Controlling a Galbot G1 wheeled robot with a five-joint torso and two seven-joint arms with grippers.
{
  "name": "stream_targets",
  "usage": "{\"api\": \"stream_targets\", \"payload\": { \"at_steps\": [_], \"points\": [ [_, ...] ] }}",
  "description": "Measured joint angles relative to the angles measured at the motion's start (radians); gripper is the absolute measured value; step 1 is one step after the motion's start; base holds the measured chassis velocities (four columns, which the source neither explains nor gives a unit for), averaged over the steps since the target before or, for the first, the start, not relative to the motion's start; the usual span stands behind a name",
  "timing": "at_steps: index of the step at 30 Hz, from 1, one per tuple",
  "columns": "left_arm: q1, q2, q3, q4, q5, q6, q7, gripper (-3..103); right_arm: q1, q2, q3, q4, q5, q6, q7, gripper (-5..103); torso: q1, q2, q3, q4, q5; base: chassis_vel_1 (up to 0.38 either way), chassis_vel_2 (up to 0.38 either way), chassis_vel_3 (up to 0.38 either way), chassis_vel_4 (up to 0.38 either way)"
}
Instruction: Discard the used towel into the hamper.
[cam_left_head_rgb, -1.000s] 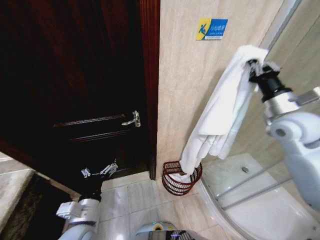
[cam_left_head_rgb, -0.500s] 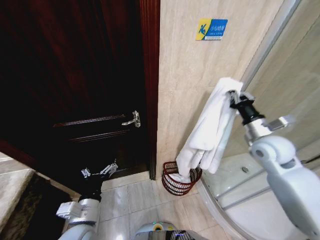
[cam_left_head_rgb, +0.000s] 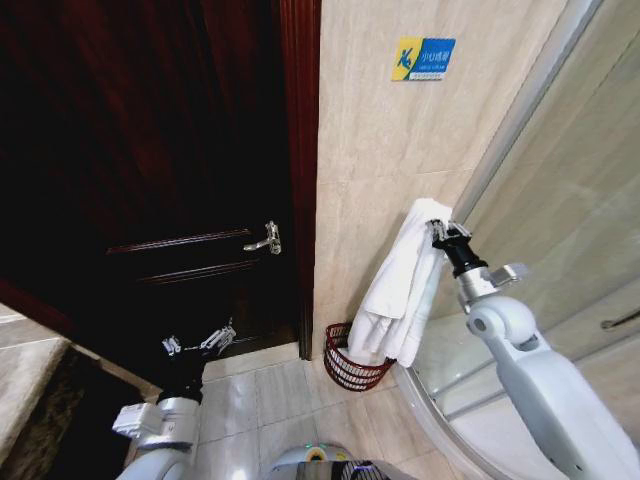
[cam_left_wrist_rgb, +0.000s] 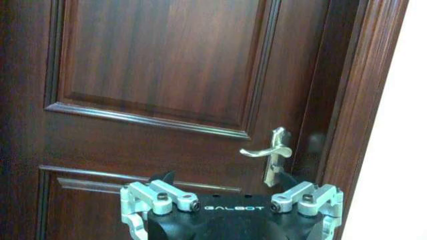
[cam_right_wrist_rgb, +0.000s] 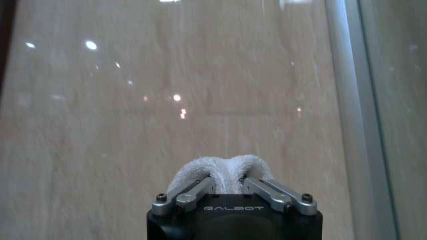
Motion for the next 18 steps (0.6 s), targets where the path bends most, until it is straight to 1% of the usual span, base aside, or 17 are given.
{"api": "stream_targets", "payload": {
  "at_steps": [2, 7, 10, 12, 15, 16, 18],
  "points": [
    [0.0, 0.0, 0.0, 0.0, 0.0, 0.0, 0.0, 100, 0.005, 0.009, -0.016, -0.036, -0.007, 0.005, -0.007, 5, 0.0, 0.0, 0.0, 0.0, -0.0001, 0.0, 0.0, 0.0, 0.0],
    [0.0, 0.0, 0.0, 0.0, 0.0, 0.0, 0.0, 100, -0.003, 0.029, -0.045, -0.064, -0.032, 0.014, -0.011, 5, 0.0, 0.0, 0.0, 0.0001, -0.0002, 0.0, 0.0, 0.0, 0.0],
    [0.0, 0.0, 0.0, 0.0, 0.0, 0.0, 0.0, 100, -0.019, 0.053, -0.096, -0.108, -0.078, 0.037, -0.019, 5, 0.0, 0.0, 0.0, -0.0001, 0.0003, 0.0, 0.0, 0.0, 0.0],
    [0.0, 0.0, 0.0, 0.0, 0.0, 0.0, 0.0, 100, -0.019, 0.057, -0.103, -0.115, -0.082, 0.04, -0.02, 5, 0.0, 0.0, 0.0, -0.0001, 0.0003, 0.0, 0.0, 0.0, 0.0],
    [0.0, 0.0, 0.0, 0.0, 0.0, 0.0, 0.0, 100, 0.007, 0.08, -0.156, -0.174, -0.11, 0.067, -0.028, 5, 0.0, 0.0, 0.0, 0.0002, -0.0002, 0.0, 0.0, 0.0, 0.0],
    [0.0, 0.0, 0.0, 0.0, 0.0, 0.0, 0.0, 100, 0.007, 0.08, -0.156, -0.174, -0.11, 0.067, -0.028, 5, 0.0, 0.0, 0.0, 0.0002, -0.0002, 0.0, 0.0, 0.0, 0.0],
    [0.0, 0.0, 0.0, 0.0, 0.0, 0.0, 0.0, 100, 0.03, 0.09, -0.182, -0.227, -0.138, 0.086, -0.04, 5, 0.0, 0.0, 0.0, 0.0001, -0.0004, 0.0, 0.0, 0.0, 0.0]
  ]
}}
